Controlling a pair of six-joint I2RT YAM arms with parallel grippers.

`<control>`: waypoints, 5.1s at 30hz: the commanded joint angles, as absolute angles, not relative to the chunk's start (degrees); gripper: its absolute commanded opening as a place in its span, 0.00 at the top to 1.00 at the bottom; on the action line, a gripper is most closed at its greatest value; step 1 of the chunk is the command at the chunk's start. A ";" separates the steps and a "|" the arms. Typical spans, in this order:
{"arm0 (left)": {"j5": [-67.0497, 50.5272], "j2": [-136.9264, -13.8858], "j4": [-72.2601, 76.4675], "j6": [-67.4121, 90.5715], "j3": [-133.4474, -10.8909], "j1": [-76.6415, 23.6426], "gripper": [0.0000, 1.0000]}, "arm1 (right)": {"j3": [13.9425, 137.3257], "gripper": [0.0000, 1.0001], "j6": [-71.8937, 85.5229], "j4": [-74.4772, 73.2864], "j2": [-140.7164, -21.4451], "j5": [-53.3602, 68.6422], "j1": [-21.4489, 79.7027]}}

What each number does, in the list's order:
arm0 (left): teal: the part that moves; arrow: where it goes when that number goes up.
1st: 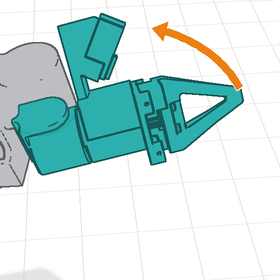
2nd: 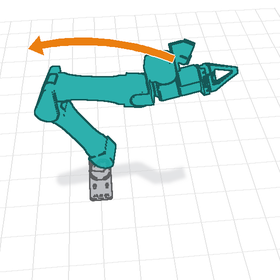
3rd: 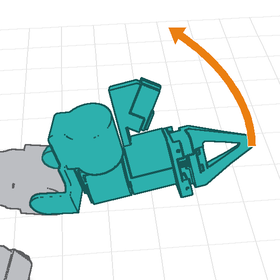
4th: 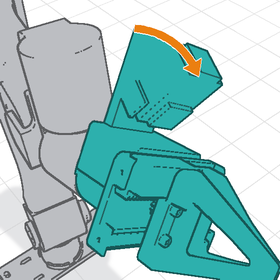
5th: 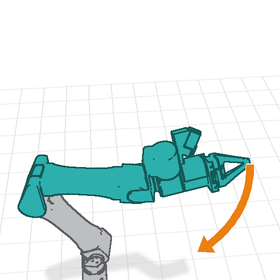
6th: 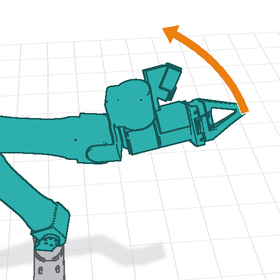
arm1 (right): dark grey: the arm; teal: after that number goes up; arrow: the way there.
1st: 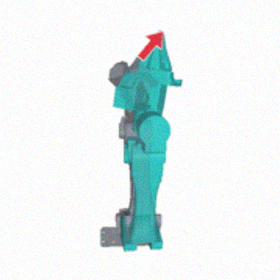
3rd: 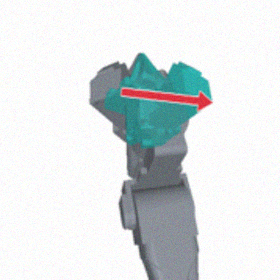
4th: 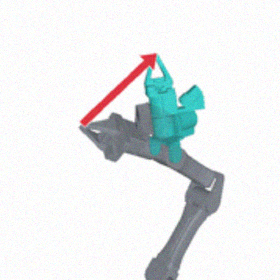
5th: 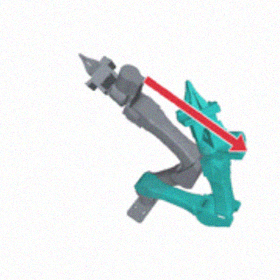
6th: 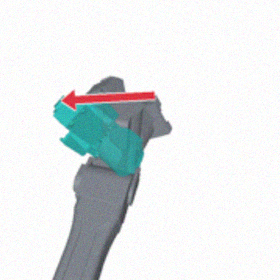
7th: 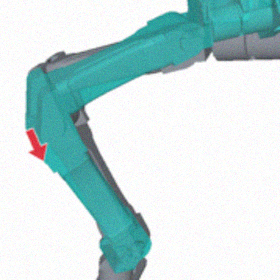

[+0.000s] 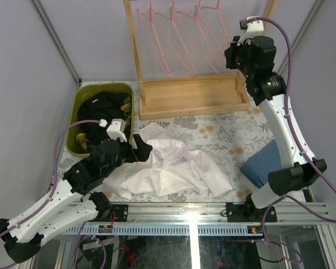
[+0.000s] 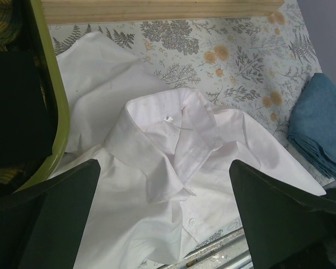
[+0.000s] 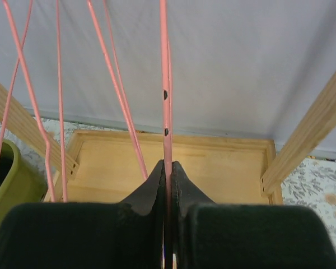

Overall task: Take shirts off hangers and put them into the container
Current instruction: Place the hanger at the clothesline, then pick up the shirt from the center of the board.

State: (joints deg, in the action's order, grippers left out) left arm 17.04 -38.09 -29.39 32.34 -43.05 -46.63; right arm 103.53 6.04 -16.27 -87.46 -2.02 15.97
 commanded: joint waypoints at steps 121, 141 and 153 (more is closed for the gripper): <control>2.01 -77.86 -22.20 24.17 -51.92 -60.49 0.28 | 39.68 0.15 31.35 -19.62 -41.05 -28.02 31.38; -11.72 -93.32 -13.71 12.70 -62.77 -44.92 0.00 | 37.95 0.13 34.11 -19.01 -40.86 -20.62 31.38; -27.69 -101.12 -12.05 13.21 -58.19 -46.00 0.00 | 37.09 0.12 34.63 -18.60 -42.09 -18.06 31.38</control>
State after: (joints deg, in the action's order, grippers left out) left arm -21.61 -102.61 -14.83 13.78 -60.77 -43.53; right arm 36.88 33.71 -20.32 -41.52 -19.38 31.14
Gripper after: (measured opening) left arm 0.996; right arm 0.873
